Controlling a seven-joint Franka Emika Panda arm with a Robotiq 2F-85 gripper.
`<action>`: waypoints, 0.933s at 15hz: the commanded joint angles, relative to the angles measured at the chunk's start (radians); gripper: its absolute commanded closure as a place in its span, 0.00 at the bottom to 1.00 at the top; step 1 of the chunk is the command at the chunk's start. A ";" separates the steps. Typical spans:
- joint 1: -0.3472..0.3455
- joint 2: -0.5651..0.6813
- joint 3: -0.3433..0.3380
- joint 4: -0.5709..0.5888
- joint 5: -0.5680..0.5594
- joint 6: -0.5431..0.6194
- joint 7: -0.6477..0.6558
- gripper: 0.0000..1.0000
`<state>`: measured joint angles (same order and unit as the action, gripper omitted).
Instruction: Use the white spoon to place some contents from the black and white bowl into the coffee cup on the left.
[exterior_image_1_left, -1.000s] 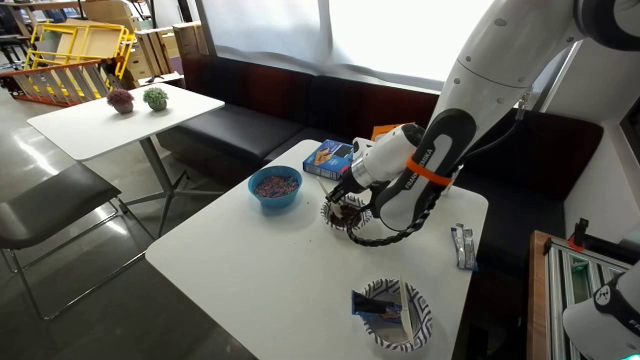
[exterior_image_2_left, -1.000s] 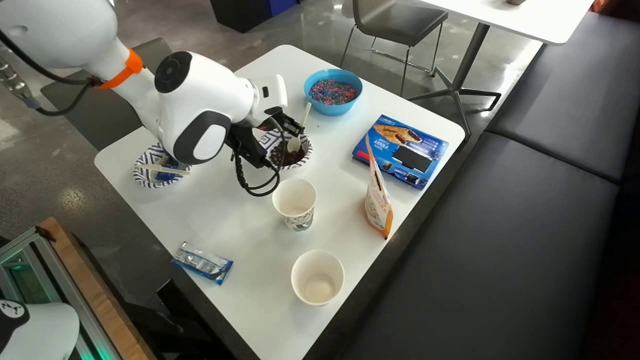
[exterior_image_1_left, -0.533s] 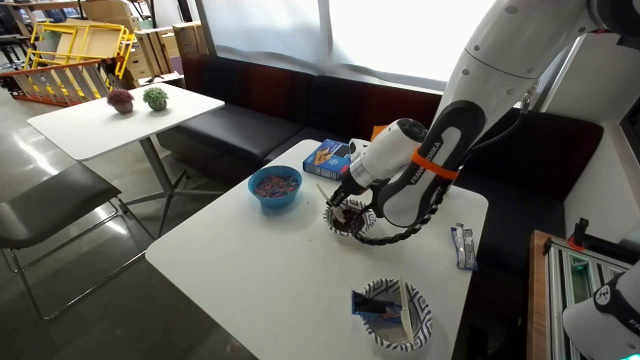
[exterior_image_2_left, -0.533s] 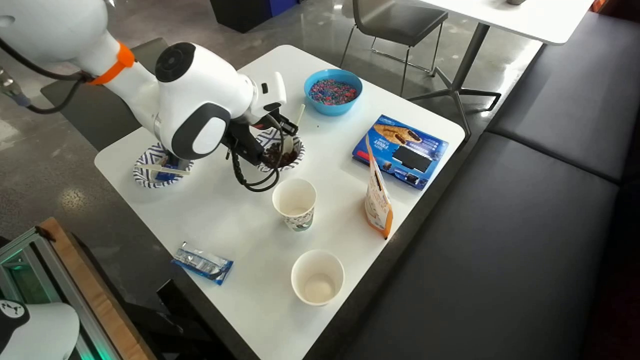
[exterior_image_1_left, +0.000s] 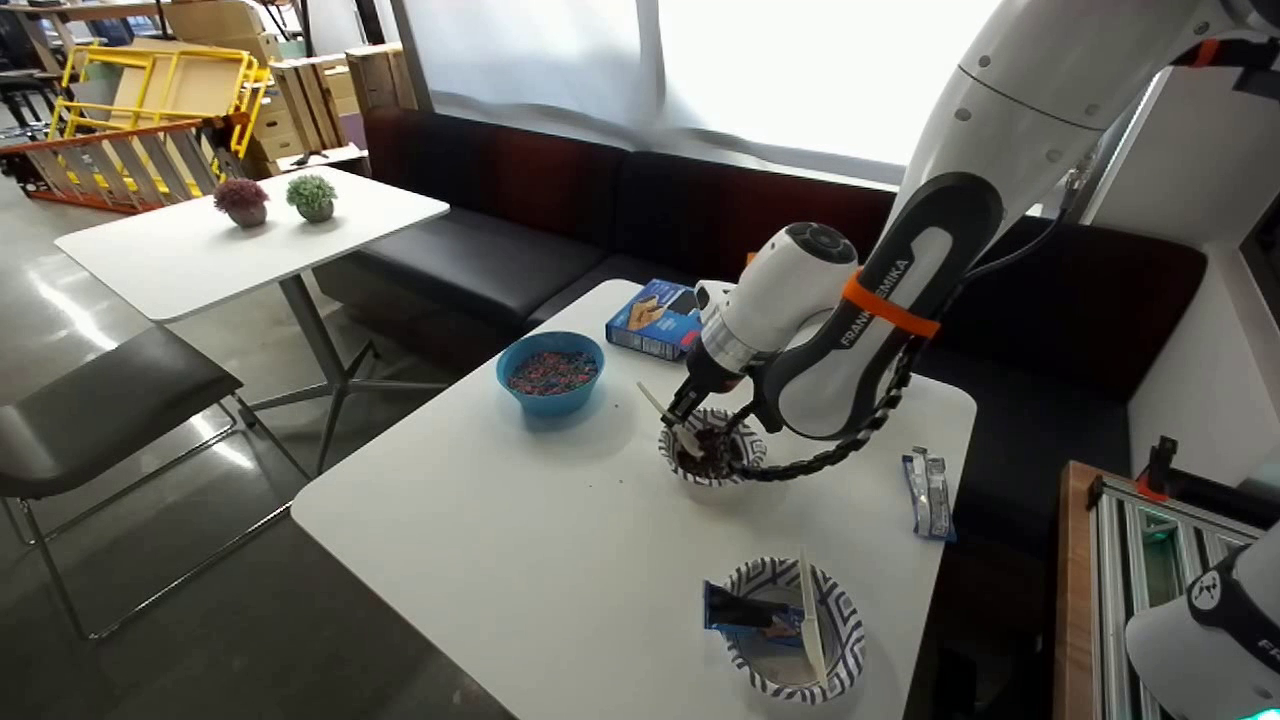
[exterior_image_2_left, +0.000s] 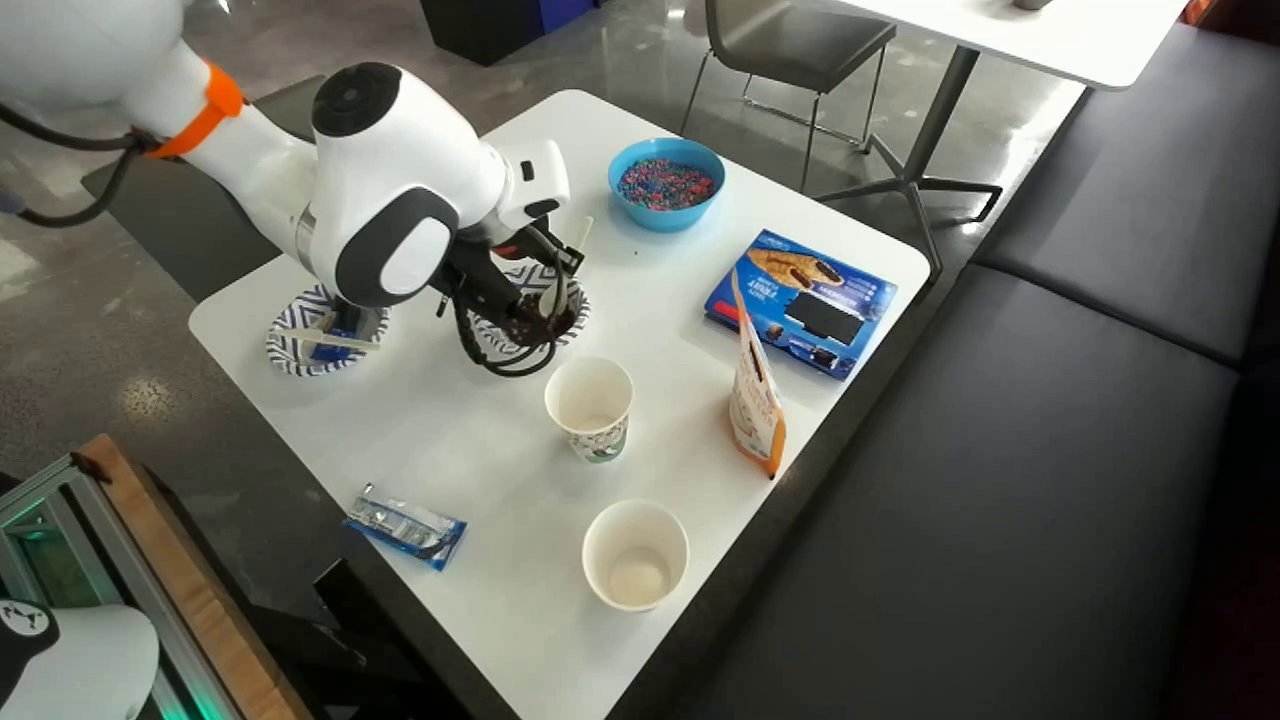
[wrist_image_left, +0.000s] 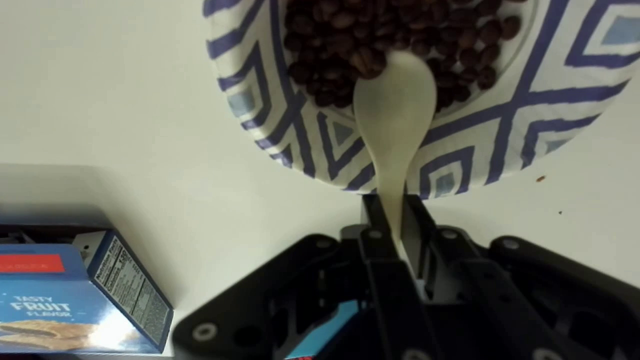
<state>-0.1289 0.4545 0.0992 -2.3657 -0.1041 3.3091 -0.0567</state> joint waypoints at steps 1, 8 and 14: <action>-0.083 -0.031 0.074 -0.034 -0.030 -0.066 -0.022 0.96; -0.226 -0.063 0.210 -0.057 -0.018 -0.160 -0.081 0.96; -0.376 -0.075 0.352 -0.065 0.004 -0.262 -0.155 0.96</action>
<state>-0.4280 0.4055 0.3808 -2.4044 -0.1110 3.1065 -0.1702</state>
